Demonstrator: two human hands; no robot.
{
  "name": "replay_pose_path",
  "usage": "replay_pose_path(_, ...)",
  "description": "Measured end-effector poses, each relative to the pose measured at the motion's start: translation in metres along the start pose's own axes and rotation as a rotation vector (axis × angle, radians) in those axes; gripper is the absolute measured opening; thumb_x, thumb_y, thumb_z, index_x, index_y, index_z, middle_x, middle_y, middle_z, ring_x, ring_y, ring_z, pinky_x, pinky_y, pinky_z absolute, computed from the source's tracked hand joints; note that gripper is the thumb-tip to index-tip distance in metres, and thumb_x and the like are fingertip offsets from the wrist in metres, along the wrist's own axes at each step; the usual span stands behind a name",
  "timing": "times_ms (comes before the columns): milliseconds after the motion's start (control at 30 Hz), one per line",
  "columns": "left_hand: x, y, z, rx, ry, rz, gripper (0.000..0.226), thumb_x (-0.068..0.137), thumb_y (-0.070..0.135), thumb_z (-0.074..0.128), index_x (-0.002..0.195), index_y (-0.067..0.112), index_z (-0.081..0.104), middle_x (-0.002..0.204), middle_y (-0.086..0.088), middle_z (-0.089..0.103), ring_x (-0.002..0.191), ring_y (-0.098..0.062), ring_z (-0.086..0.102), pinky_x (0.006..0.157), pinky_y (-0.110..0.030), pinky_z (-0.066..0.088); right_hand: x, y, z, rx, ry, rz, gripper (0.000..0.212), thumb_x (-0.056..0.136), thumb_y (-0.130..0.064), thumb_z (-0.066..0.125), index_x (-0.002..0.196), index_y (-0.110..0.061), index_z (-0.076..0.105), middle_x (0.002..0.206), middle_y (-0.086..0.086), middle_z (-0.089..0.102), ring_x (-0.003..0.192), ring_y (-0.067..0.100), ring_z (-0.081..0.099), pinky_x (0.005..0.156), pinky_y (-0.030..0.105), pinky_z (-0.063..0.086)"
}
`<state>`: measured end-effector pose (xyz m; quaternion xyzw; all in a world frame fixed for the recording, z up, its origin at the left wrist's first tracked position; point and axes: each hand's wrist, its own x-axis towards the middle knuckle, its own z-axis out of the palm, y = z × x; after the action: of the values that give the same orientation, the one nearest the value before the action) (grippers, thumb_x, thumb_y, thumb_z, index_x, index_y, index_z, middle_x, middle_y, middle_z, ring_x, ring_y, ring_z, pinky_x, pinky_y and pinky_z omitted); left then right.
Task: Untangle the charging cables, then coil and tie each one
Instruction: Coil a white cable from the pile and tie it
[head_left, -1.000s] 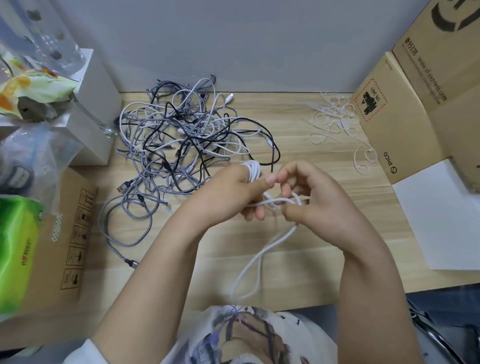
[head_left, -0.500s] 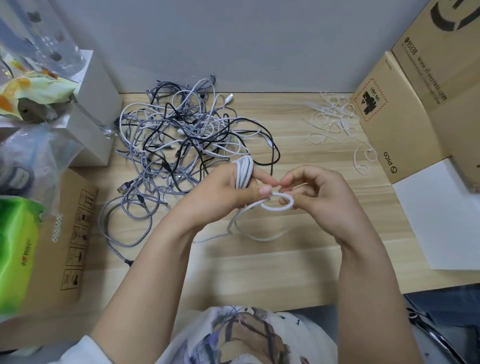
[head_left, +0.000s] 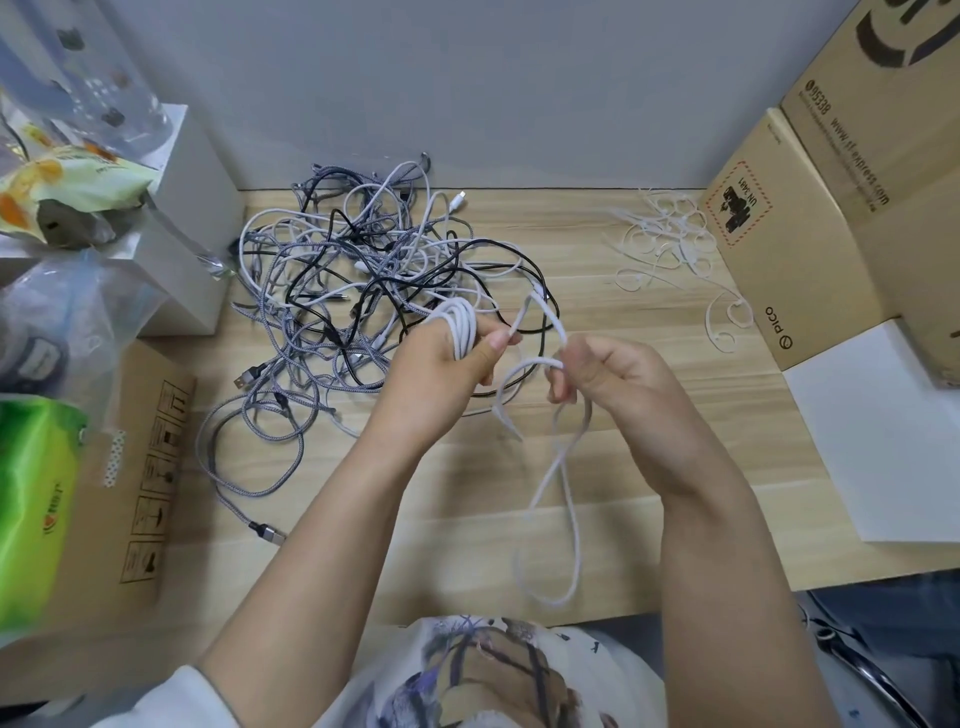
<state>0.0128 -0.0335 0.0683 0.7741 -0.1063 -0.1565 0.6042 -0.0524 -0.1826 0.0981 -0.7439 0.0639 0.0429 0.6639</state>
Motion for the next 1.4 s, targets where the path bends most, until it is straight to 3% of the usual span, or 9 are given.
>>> replay_pose_path(200, -0.003, 0.003, 0.0, -0.07, 0.007, -0.039, 0.021, 0.085, 0.022, 0.068, 0.077, 0.002, 0.066, 0.055, 0.007, 0.047, 0.053, -0.006, 0.039, 0.049, -0.015, 0.034, 0.007, 0.008, 0.006, -0.166, 0.339, -0.005, 0.023, 0.082, -0.015, 0.071, 0.066, -0.03, 0.065, 0.07, -0.009, 0.059, 0.068, 0.005, 0.053, 0.071, 0.024, 0.041)
replay_pose_path(333, -0.002, 0.003, -0.001, -0.028, -0.042, -0.043, 0.023, 0.085, 0.023, 0.068, 0.069, 0.007, 0.064, 0.052, 0.01, 0.047, 0.053, -0.008, 0.039, 0.05, -0.019, 0.033, 0.006, -0.001, 0.005, -0.176, 0.401, -0.167, 0.018, 0.084, -0.016, 0.07, 0.078, -0.032, 0.07, 0.078, -0.011, 0.068, 0.081, 0.006, 0.063, 0.079, 0.026, 0.048)
replay_pose_path(433, -0.002, 0.002, 0.001, 0.013, -0.12, -0.057, 0.03, 0.086, 0.025, 0.068, 0.072, 0.0, 0.062, 0.046, 0.012, 0.043, 0.049, -0.007, 0.037, 0.051, -0.025, 0.031, 0.004, -0.008, 0.011, -0.086, 0.325, -0.178, 0.016, 0.086, -0.014, 0.067, 0.077, -0.027, 0.069, 0.057, -0.012, 0.061, 0.056, 0.004, 0.055, 0.059, 0.02, 0.044)
replay_pose_path(567, -0.005, 0.009, 0.0, 0.083, -0.464, -0.159, 0.029, 0.084, 0.025, 0.07, 0.059, 0.013, 0.06, 0.041, 0.011, 0.044, 0.041, -0.004, 0.038, 0.046, -0.02, 0.032, 0.002, -0.012, 0.015, -0.112, 0.375, -0.241, 0.019, 0.088, -0.015, 0.064, 0.073, -0.026, 0.067, 0.051, -0.022, 0.055, 0.049, -0.001, 0.048, 0.053, 0.01, 0.033)
replay_pose_path(733, -0.014, 0.013, -0.011, -0.53, -0.945, -0.102, 0.037, 0.087, 0.039, 0.06, 0.053, 0.027, 0.056, 0.044, 0.008, 0.028, 0.04, -0.013, 0.013, 0.043, -0.023, 0.024, 0.006, -0.006, 0.008, -0.047, 0.488, -0.209, 0.02, 0.087, -0.009, 0.064, 0.072, -0.023, 0.063, 0.052, -0.025, 0.057, 0.053, -0.008, 0.051, 0.057, 0.005, 0.035)
replay_pose_path(833, -0.008, 0.018, -0.015, -1.089, -1.155, 0.033, 0.028, 0.096, 0.037, 0.048, 0.071, 0.027, 0.053, 0.043, 0.006, 0.018, 0.038, -0.013, 0.013, 0.047, -0.023, 0.029, 0.008, -0.001, 0.007, -0.101, 0.344, -0.147, 0.025, 0.089, -0.007, 0.061, 0.071, -0.024, 0.064, 0.054, -0.022, 0.06, 0.054, -0.008, 0.049, 0.058, 0.007, 0.035)
replay_pose_path(1067, 0.006, 0.023, -0.008, -1.626, -0.708, -0.127, 0.015, 0.093, 0.018, 0.054, 0.092, 0.003, 0.059, 0.055, -0.004, 0.049, 0.047, -0.015, 0.043, 0.059, -0.027, 0.043, 0.004, 0.0, 0.011, -0.314, 0.036, -0.007, 0.032, 0.094, -0.03, 0.056, 0.063, -0.026, 0.061, 0.044, -0.011, 0.036, 0.045, 0.004, 0.032, 0.049, 0.019, 0.025)
replay_pose_path(1233, 0.007, 0.029, 0.007, -1.128, -0.205, -0.177, 0.022, 0.098, 0.026, 0.035, 0.094, 0.012, 0.052, 0.048, 0.01, 0.038, 0.04, -0.003, 0.037, 0.05, -0.016, 0.043, -0.001, 0.002, 0.012, -0.56, -0.011, 0.029, 0.027, 0.093, -0.026, 0.056, 0.066, -0.025, 0.061, 0.04, -0.011, 0.041, 0.044, 0.007, 0.039, 0.048, 0.02, 0.023)
replay_pose_path(1400, 0.001, 0.03, 0.015, -0.815, -0.174, -0.127, 0.019, 0.099, 0.014, 0.037, 0.102, 0.009, 0.054, 0.051, 0.009, 0.046, 0.045, -0.004, 0.042, 0.052, -0.016, 0.044, -0.002, 0.003, 0.013, -0.72, -0.047, 0.032, 0.023, 0.09, -0.03, 0.056, 0.073, -0.016, 0.064, 0.045, -0.007, 0.042, 0.048, 0.011, 0.039, 0.047, 0.025, 0.021)
